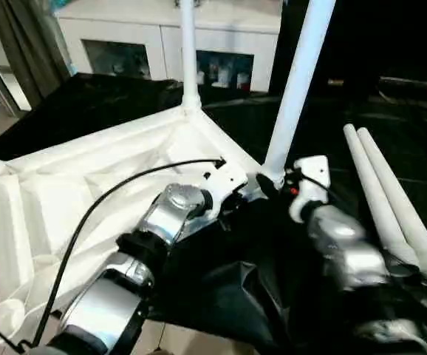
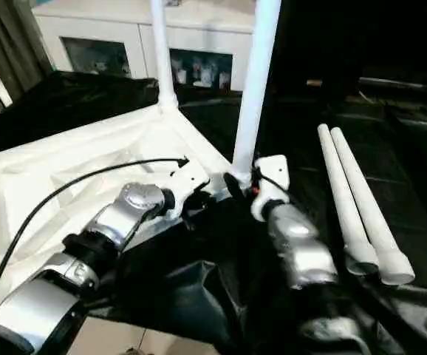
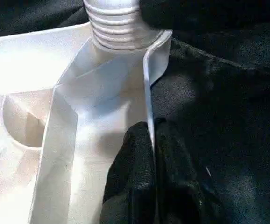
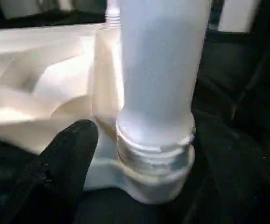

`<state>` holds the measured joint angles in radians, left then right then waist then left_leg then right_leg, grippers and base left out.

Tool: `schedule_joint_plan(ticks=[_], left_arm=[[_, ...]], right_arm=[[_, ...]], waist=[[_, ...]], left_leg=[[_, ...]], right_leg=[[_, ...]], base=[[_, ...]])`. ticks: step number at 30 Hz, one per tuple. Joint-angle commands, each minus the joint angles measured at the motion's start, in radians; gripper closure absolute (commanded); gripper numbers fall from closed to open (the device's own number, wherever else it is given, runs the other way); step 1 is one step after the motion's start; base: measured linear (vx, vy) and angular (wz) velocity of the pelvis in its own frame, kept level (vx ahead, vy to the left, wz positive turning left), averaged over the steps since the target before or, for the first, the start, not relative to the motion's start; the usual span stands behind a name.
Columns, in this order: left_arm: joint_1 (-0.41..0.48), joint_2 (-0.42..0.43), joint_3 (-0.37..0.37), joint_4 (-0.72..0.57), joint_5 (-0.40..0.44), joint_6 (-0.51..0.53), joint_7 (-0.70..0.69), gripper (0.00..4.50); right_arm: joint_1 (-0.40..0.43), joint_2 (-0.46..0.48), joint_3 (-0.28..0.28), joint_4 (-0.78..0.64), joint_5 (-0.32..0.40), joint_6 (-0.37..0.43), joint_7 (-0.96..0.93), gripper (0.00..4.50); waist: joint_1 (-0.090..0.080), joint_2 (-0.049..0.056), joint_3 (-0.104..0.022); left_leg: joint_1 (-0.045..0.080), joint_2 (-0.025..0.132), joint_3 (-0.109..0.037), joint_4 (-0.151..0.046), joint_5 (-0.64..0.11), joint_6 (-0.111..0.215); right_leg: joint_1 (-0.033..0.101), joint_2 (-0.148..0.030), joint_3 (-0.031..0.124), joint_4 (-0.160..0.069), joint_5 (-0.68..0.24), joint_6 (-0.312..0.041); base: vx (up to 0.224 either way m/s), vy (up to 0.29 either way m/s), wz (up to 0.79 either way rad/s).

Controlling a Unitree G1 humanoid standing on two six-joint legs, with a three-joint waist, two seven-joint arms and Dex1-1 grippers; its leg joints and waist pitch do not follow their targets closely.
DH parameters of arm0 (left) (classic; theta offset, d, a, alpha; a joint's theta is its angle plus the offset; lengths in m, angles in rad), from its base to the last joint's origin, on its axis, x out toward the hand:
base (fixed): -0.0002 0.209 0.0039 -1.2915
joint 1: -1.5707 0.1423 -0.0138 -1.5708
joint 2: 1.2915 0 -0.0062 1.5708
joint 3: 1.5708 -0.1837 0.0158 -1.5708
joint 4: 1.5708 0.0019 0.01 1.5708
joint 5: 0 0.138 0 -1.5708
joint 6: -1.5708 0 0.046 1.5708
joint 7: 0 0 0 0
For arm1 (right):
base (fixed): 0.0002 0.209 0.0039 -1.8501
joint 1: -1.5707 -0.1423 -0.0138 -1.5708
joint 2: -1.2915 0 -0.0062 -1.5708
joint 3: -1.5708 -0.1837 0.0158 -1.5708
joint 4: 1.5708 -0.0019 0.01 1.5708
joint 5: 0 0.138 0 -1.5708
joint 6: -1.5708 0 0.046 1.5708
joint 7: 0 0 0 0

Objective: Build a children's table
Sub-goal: Rotate leg to tighten

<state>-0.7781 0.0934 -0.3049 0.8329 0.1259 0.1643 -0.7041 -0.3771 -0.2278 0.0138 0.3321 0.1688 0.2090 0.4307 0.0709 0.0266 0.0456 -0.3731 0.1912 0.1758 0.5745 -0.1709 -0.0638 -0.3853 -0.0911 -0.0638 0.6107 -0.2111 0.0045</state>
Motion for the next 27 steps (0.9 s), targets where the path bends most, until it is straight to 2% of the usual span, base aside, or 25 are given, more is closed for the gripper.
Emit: schedule_joint_plan(ticks=[1, 3, 4, 5, 6, 8, 10, 11, 12, 13, 15, 20, 23, 24, 25, 27], left_arm=[[0.024, 0.04, 0.001, -0.024, -0.008, -0.076, -0.052, 4.5], [0.036, 0.065, -0.003, -0.046, -0.017, -0.095, -0.113, 4.5], [0.038, 0.068, -0.004, -0.048, -0.019, -0.096, -0.119, 4.5], [0.066, 0.11, -0.022, -0.102, -0.037, -0.124, -0.23, 4.5], [0.076, 0.126, -0.029, -0.122, -0.043, -0.129, -0.268, 4.5], [0.081, 0.134, -0.034, -0.132, -0.046, -0.137, -0.288, 4.5], [0.097, 0.153, -0.04, -0.175, -0.068, -0.129, -0.345, 4.5], [0.106, 0.162, -0.041, -0.198, -0.079, -0.127, -0.373, 4.5], [0.119, 0.172, -0.044, -0.233, -0.092, -0.125, -0.408, 4.5], [0.123, 0.176, -0.046, -0.244, -0.095, -0.126, -0.42, 4.5], [0.131, 0.182, -0.048, -0.263, -0.098, -0.118, -0.435, 4.5], [0.142, 0.189, -0.049, -0.28, -0.102, -0.114, -0.458, 4.5], [0.146, 0.189, -0.048, -0.293, -0.102, -0.106, -0.462, 4.5], [0.148, 0.188, -0.048, -0.296, -0.102, -0.104, -0.462, 4.5], [0.151, 0.188, -0.048, -0.307, -0.102, -0.097, -0.464, 4.5], [0.156, 0.186, -0.048, -0.319, -0.102, -0.089, -0.467, 4.5]], right_arm=[[0.031, -0.064, 0.023, -0.084, 0.016, 0.045, 0.098, 0.34], [0.056, -0.125, 0.034, -0.13, 0.022, 0.064, 0.173, 0.14], [0.058, -0.132, 0.036, -0.134, 0.023, 0.066, 0.181, 0.14], [0.077, -0.204, 0.047, -0.178, 0.025, 0.079, 0.255, 0.05], [0.083, -0.23, 0.051, -0.195, 0.027, 0.084, 0.281, 0.05], [0.084, -0.241, 0.051, -0.203, 0.029, 0.088, 0.29, 0.05], [0.084, -0.257, 0.046, -0.22, 0.05, 0.102, 0.322, 0.05], [0.088, -0.271, 0.048, -0.238, 0.065, 0.119, 0.349, 0.05], [0.099, -0.294, 0.063, -0.263, 0.081, 0.138, 0.4, 0.05], [0.103, -0.301, 0.069, -0.271, 0.086, 0.144, 0.418, 0.05], [0.111, -0.315, 0.085, -0.282, 0.091, 0.15, 0.445, 0.05], [0.108, -0.314, 0.095, -0.265, 0.079, 0.144, 0.457, 0.05], [0.102, -0.309, 0.096, -0.252, 0.073, 0.143, 0.46, 0.05], [0.1, -0.308, 0.097, -0.249, 0.073, 0.143, 0.46, 0.32], [0.093, -0.304, 0.099, -0.238, 0.072, 0.142, 0.461, 0.32], [0.085, -0.295, 0.101, -0.222, 0.073, 0.136, 0.463, 0.4]], waist=[[0.011, -0.028, -0.052], [0.01, -0.028, -0.053], [0.011, -0.032, -0.051], [0.01, -0.031, -0.051], [0.013, -0.03, -0.053], [0.012, -0.028, -0.051], [0.013, -0.025, -0.051], [0.013, -0.027, -0.051], [0.015, -0.025, -0.052], [0.019, -0.028, -0.053], [0.023, -0.027, -0.054], [0.026, -0.028, -0.059], [0.027, -0.029, -0.058], [0.027, -0.03, -0.058], [0.028, -0.033, -0.058], [0.028, -0.029, -0.059]], left_leg=[[0.001, 0.027, -0.007, -0.058, -0.14, 0.103], [0.0, 0.028, -0.007, -0.059, -0.142, 0.103], [0.0, 0.029, -0.007, -0.058, -0.149, 0.102], [0.001, 0.03, -0.007, -0.059, -0.151, 0.102], [0.001, 0.034, -0.009, -0.059, -0.147, 0.101], [0.004, 0.036, -0.006, -0.059, -0.147, 0.105], [0.006, 0.038, -0.007, -0.061, -0.155, 0.098], [0.007, 0.04, -0.006, -0.06, -0.154, 0.097], [0.008, 0.04, -0.006, -0.059, -0.151, 0.099], [0.006, 0.041, -0.007, -0.058, -0.135, 0.106], [0.007, 0.041, -0.004, -0.055, -0.117, 0.118], [0.001, 0.038, -0.005, -0.049, -0.09, 0.117], [0.002, 0.037, -0.003, -0.048, -0.101, 0.116], [0.001, 0.037, -0.004, -0.048, -0.1, 0.114], [0.001, 0.037, -0.004, -0.047, -0.093, 0.116], [0.001, 0.038, -0.004, -0.046, -0.082, 0.12]], right_leg=[[0.052, -0.053, 0.04, -0.08, -0.086, -0.194], [0.051, -0.054, 0.04, -0.079, -0.101, -0.193], [0.051, -0.054, 0.04, -0.08, -0.117, -0.192], [0.049, -0.055, 0.041, -0.081, -0.124, -0.194], [0.052, -0.056, 0.04, -0.077, -0.122, -0.199], [0.043, -0.053, 0.042, -0.076, -0.1, -0.212], [0.042, -0.055, 0.042, -0.073, -0.096, -0.229], [0.042, -0.054, 0.042, -0.072, -0.08, -0.236], [0.042, -0.054, 0.043, -0.07, -0.067, -0.241], [0.046, -0.056, 0.043, -0.065, -0.034, -0.248], [0.044, -0.056, 0.043, -0.062, 0.001, -0.257], [0.044, -0.055, 0.042, -0.054, 0.036, -0.262], [0.043, -0.056, 0.042, -0.056, 0.017, -0.262], [0.044, -0.055, 0.042, -0.055, 0.014, -0.26], [0.044, -0.055, 0.042, -0.053, 0.023, -0.259], [0.043, -0.055, 0.042, -0.051, 0.038, -0.265]], base=[[0.0, 0.0, 0.0], [0.0, 0.0, 0.0], [0.0, 0.0, 0.0], [0.0, 0.0, 0.0], [0.0, 0.0, 0.0], [0.0, 0.0, 0.0], [0.0, 0.0, 0.0], [0.0, 0.0, 0.0], [0.0, 0.0, 0.0], [0.0, 0.0, 0.0], [0.0, 0.0, 0.0], [0.0, 0.0, 0.0], [0.0, 0.0, 0.0], [0.0, 0.0, 0.0], [0.0, 0.0, 0.0], [0.0, 0.0, 0.0]])
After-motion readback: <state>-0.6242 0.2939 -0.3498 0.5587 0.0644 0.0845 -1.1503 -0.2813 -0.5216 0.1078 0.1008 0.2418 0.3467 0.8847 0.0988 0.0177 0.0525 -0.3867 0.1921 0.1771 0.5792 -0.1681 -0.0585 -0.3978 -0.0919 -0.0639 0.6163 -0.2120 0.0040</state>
